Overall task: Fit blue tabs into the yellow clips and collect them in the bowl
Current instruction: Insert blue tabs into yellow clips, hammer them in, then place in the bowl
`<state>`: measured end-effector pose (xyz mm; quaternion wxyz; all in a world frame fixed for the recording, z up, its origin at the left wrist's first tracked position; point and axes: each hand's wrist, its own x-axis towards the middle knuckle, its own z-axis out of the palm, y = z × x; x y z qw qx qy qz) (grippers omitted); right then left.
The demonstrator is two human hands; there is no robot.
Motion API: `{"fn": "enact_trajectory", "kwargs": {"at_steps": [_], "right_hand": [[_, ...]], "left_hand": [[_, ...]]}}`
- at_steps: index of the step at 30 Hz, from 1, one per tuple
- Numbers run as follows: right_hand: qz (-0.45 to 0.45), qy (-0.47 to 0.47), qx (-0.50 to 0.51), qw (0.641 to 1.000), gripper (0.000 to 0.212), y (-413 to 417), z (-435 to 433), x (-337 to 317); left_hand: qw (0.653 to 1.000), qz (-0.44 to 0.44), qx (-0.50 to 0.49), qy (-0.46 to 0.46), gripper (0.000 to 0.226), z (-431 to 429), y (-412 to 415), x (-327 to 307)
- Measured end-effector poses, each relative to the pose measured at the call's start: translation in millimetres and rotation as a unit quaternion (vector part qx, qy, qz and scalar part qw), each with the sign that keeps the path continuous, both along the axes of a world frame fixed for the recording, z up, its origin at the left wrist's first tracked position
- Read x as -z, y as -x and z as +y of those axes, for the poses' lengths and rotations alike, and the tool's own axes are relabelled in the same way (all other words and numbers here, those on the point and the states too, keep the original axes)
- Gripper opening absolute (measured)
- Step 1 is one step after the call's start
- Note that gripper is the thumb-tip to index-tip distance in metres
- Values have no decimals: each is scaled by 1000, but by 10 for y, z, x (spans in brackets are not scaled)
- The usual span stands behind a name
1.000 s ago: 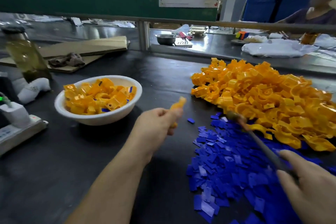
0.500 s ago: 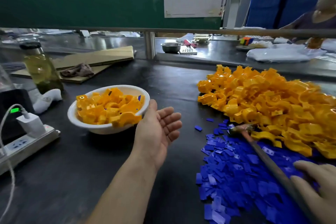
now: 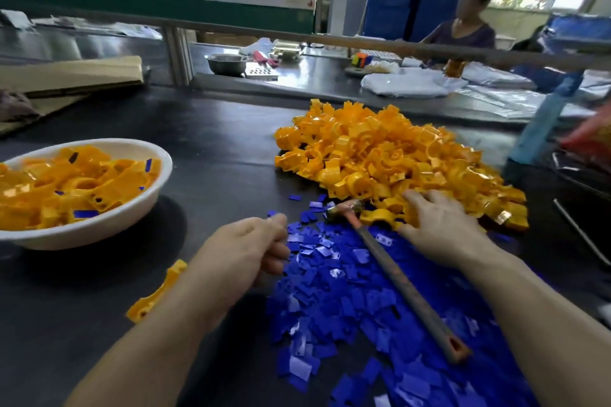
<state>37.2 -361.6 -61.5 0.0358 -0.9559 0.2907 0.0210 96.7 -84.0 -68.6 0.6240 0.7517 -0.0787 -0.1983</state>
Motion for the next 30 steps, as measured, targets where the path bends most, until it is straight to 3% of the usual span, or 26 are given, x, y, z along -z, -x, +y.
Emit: {"fn": "enact_trajectory", "kwargs": {"at_steps": [1,2,3,4,7,11,17,22,27,30], "right_hand": [[4,4,-11,1000,64,-12,7,38],[2,18,-21,1000,60,-2,16,68],[-5,40,-29,999,55,24,22,92],[-12,66,-38,997,49,61,35,108],[-37,120,-62,990,29,206,100,144],[-88,121,-74,986,21,411,180,113],[-267,54,-70,960,16,728,366,-71],[-310,-57,-36,948,18,891,419,-122],[-342,-187,36,920,11,966,372,78],[-357,-241,59,901,18,992,229,234]], "left_hand": [[988,-99,12,-117,32,26,7,29],[950,-204,23,-235,29,46,14,55],[908,-276,29,-314,27,47,34,56],[887,-306,34,-343,27,44,53,54],[894,-294,39,-336,27,22,109,34],[843,-343,-58,-411,36,152,15,-73],[804,-253,-105,-528,46,573,-146,-264],[775,-204,-29,-597,55,620,-172,-224],[784,-194,-6,-589,24,578,-190,-77],[876,-206,-104,-423,8,572,-199,-65]]}}
